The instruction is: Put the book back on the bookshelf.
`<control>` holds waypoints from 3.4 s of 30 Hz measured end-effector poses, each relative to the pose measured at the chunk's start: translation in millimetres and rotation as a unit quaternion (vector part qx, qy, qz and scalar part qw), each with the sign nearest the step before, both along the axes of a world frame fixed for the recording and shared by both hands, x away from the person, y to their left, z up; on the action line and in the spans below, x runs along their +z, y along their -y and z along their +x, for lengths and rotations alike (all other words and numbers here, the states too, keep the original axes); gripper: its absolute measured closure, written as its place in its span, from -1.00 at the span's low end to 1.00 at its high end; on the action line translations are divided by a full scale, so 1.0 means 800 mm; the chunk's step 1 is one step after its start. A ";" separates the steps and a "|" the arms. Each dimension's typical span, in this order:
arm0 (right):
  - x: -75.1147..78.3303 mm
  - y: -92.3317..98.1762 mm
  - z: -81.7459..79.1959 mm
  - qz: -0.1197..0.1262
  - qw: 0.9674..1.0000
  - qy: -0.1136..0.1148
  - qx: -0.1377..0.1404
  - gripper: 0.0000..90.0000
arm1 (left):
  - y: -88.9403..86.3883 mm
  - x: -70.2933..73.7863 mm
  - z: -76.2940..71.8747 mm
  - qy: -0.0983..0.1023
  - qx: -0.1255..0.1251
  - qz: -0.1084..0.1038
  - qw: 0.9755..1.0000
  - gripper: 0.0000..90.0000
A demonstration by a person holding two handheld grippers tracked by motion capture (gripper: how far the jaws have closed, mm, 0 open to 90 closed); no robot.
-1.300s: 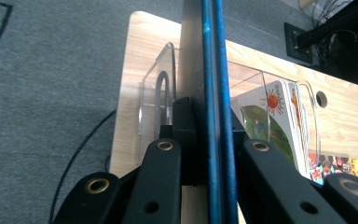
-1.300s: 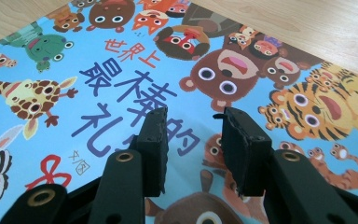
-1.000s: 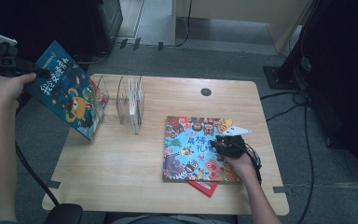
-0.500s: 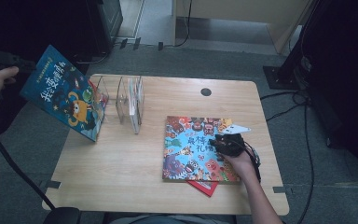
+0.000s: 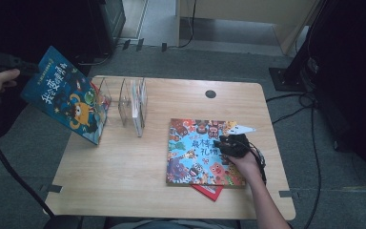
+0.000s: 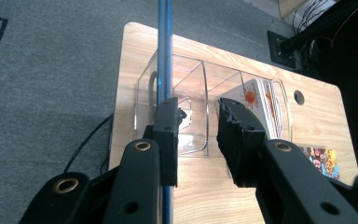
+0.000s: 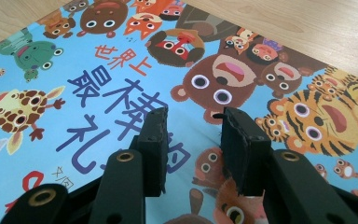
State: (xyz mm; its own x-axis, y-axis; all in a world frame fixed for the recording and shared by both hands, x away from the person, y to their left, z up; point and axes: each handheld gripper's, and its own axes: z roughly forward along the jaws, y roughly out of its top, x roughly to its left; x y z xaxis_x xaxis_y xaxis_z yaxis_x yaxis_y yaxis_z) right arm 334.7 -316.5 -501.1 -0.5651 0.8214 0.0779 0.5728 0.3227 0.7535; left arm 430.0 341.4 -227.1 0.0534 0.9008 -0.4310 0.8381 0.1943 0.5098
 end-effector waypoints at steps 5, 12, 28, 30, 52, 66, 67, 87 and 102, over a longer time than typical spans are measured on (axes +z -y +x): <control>0.000 0.000 0.002 0.000 1.000 0.000 0.001 0.37 | 0.014 0.006 -0.001 0.004 -0.015 -0.002 1.000 0.52; 0.001 0.000 0.005 -0.001 1.000 -0.002 0.001 0.36 | 0.053 0.017 -0.004 0.009 -0.051 0.018 0.999 0.45; 0.003 0.012 0.015 0.015 1.000 -0.005 -0.010 0.33 | 0.152 -0.019 -0.021 0.032 -0.139 0.039 0.989 0.19; 0.004 0.015 0.018 0.017 1.000 -0.005 -0.011 0.32 | 0.165 -0.027 -0.025 0.036 -0.153 0.043 0.987 0.16; 0.003 0.024 0.032 0.030 0.999 -0.013 -0.016 0.29 | 0.263 -0.145 -0.061 0.025 -0.231 0.009 0.973 0.07; -0.002 0.025 0.024 0.023 1.000 -0.004 -0.019 0.35 | 0.309 -0.212 -0.076 0.011 -0.276 0.000 0.961 0.04; -0.001 0.025 0.023 0.024 0.999 -0.007 -0.021 0.38 | 0.312 -0.215 -0.076 0.012 -0.279 -0.002 0.960 0.05; 0.000 0.076 -0.012 0.038 0.994 -0.021 -0.102 0.76 | 0.373 -0.266 -0.080 0.014 -0.325 -0.007 0.946 0.05; -0.008 0.086 -0.008 0.011 0.988 -0.035 -0.148 0.99 | 0.381 -0.290 -0.099 0.030 -0.359 0.014 0.933 0.09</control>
